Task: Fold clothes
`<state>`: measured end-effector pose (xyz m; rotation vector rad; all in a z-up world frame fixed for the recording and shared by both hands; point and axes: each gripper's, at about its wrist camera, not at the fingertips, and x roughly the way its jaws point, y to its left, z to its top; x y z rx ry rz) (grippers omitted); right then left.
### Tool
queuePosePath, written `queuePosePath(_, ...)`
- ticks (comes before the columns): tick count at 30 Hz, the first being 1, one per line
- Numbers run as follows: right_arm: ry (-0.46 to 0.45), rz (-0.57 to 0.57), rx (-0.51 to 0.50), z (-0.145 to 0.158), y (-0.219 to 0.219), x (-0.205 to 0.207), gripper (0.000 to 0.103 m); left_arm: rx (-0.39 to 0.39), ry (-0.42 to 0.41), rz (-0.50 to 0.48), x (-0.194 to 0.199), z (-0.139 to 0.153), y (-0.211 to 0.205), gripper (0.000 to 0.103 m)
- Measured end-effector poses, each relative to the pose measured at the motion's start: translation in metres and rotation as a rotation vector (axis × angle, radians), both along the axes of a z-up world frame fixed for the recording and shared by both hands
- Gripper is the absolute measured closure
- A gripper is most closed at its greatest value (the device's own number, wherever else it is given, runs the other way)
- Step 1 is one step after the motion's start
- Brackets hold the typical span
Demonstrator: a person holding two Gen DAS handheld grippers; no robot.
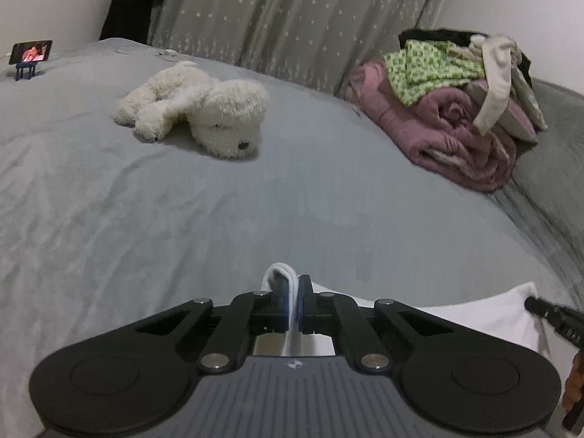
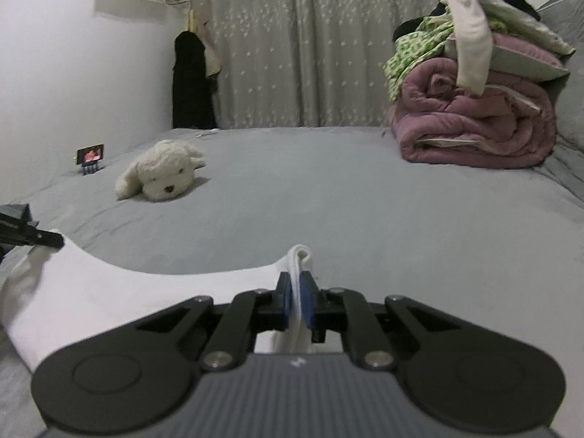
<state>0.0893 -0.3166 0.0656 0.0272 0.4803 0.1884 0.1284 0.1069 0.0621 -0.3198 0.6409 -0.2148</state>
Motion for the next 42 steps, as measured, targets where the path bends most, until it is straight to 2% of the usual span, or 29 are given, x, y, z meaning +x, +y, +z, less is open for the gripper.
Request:
queuePosePath(2, 0.026, -0.022, -0.047, -0.006, 0.006, 0.005, 0.096, 0.032, 0.027, 0.016, 0.004, -0.006, -0.004, 0.101)
queuePosePath(5, 0.123, -0.028, -0.131, -0.029, 0.016, 0.015, 0.095, 0.087, 0.064, 0.019, 0.008, -0.017, -0.011, 0.100)
queuePosePath(8, 0.131, -0.038, -0.148, -0.035, 0.024, 0.015, 0.093, 0.127, 0.088, 0.018, 0.011, -0.026, -0.016, 0.098)
queuePosePath(10, 0.118, -0.052, -0.138, -0.030, 0.023, 0.014, 0.093, 0.096, 0.076, 0.027, 0.009, -0.024, -0.012, 0.097)
queuePosePath(14, 0.108, -0.061, -0.140, -0.029, 0.021, 0.012, 0.092, 0.088, 0.059, 0.030, 0.007, -0.025, -0.013, 0.097)
queuePosePath(18, 0.084, -0.078, -0.172, -0.031, 0.028, 0.011, 0.093, 0.126, 0.054, 0.020, 0.006, -0.027, -0.018, 0.097)
queuePosePath(22, 0.131, -0.072, -0.191, -0.038, 0.031, 0.015, 0.092, 0.121, 0.066, 0.026, 0.008, -0.026, -0.017, 0.097)
queuePosePath(26, 0.128, -0.087, -0.184, -0.034, 0.031, 0.014, 0.085, 0.108, 0.051, 0.010, 0.006, -0.018, -0.013, 0.095)
queuePosePath(29, 0.135, -0.092, -0.183, -0.031, 0.030, 0.014, 0.085, 0.068, 0.037, 0.010, 0.004, -0.013, -0.007, 0.093)
queuePosePath(31, 0.144, -0.097, -0.192, -0.032, 0.030, 0.014, 0.085, 0.071, 0.036, 0.008, 0.005, -0.014, -0.007, 0.092)
queuePosePath(36, 0.144, -0.112, -0.220, -0.032, 0.032, 0.013, 0.083, 0.109, 0.009, 0.025, 0.003, -0.016, -0.009, 0.073)
queuePosePath(40, 0.154, -0.117, -0.236, -0.032, 0.033, 0.013, 0.081, 0.057, -0.026, 0.060, 0.001, -0.008, 0.002, 0.066)
queuePosePath(42, 0.167, -0.124, -0.243, -0.032, 0.032, 0.013, 0.076, 0.047, -0.030, 0.082, -0.002, -0.002, 0.005, 0.065)
